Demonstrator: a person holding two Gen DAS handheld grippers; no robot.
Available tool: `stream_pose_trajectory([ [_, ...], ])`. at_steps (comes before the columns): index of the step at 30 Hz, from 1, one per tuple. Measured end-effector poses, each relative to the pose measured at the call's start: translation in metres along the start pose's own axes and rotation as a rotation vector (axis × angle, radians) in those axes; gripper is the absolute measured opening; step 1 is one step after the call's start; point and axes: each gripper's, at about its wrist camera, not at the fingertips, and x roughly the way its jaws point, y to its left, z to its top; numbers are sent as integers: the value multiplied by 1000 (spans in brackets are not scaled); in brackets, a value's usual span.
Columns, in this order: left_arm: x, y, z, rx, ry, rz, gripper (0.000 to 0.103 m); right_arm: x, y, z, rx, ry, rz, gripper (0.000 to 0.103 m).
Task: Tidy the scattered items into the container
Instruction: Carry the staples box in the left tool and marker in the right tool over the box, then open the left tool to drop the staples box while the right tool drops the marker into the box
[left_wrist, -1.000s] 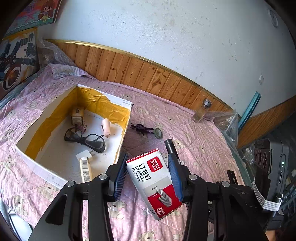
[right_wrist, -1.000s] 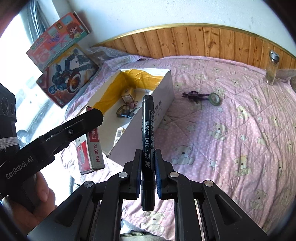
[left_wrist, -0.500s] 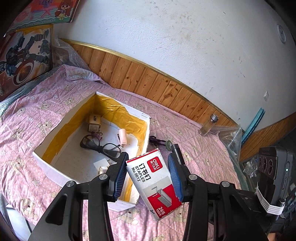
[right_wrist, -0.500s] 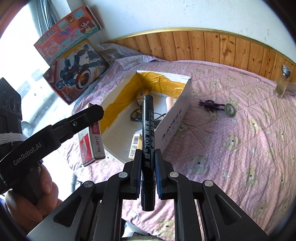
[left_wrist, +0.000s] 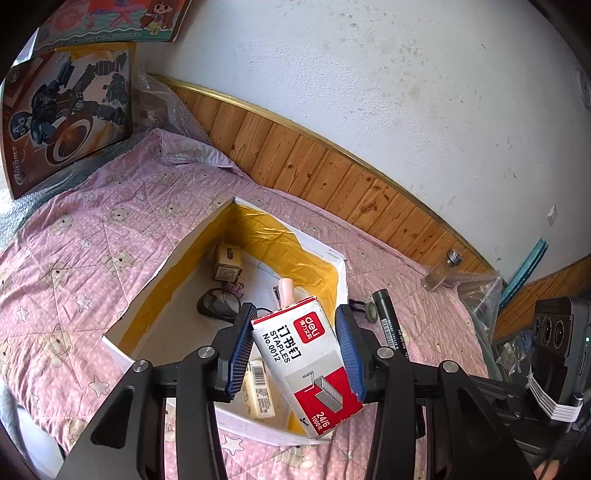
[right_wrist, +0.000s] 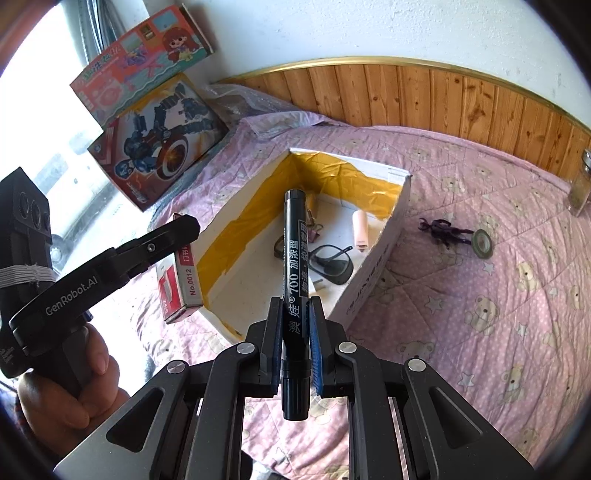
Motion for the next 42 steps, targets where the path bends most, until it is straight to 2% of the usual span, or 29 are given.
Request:
stream_pose_trajectory([
  [18,38,36,23,6,42,86,45,51,-14,50,35,29,26,13],
  [32,76,53,18,19,139,129,45,116,-34,85,102,117,61,13],
  [42,94,63,16,19,175,139,45,159,-47,112,148,181,53,14],
])
